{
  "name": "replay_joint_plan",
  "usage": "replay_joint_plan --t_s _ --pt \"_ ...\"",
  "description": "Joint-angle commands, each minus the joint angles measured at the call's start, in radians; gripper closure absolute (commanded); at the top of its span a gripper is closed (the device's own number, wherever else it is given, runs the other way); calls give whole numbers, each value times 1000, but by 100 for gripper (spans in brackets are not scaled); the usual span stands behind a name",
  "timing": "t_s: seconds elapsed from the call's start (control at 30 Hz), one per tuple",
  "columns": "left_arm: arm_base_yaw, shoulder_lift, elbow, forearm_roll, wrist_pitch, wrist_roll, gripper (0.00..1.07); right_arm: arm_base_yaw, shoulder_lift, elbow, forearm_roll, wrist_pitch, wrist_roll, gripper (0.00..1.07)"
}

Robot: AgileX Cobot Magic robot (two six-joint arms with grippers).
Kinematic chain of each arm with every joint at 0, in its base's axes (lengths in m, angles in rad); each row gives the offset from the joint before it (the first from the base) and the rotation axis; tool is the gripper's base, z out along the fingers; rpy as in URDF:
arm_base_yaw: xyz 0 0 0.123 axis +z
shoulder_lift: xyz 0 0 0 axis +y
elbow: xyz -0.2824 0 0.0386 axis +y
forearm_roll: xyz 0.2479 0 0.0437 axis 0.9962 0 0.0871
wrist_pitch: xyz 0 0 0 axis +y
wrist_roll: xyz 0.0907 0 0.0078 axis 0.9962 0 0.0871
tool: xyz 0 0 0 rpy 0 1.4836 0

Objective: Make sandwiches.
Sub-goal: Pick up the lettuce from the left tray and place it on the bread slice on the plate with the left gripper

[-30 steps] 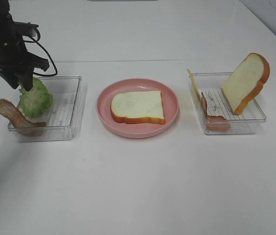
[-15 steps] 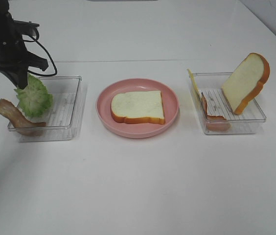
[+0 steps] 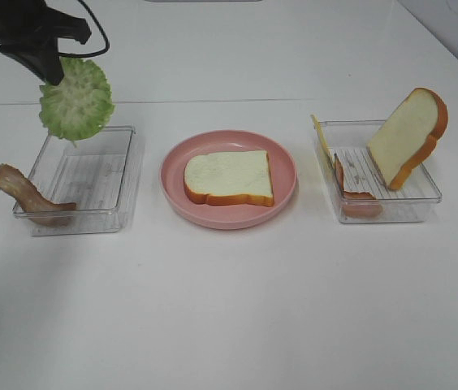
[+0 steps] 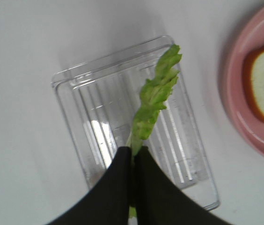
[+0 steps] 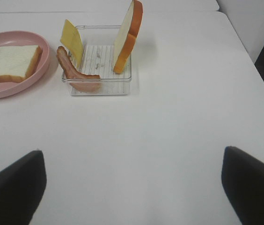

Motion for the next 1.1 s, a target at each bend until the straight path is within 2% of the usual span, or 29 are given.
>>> replay_joint_plan --t_s 0.03,0.27,0.47,0.57,0.63,1.1 --pt "-25 -14 -14 -53 -16 0 107 1 -13 3 -6 -6 7 13" --pt "-112 -2 -85 -173 -51 -1 107 1 -13 3 -6 -6 7 13" --pt "-204 17 -88 -246 -126 -34 107 1 -13 3 -6 -6 7 13" --pt "-215 25 -88 -258 -130 -34 107 1 -13 3 -6 -6 7 13" --pt "-261 52 -88 -321 -158 -34 107 1 -13 3 -6 -6 7 13" --pt "-342 156 -92 -450 -249 -34 107 1 -13 3 -6 -6 7 13"
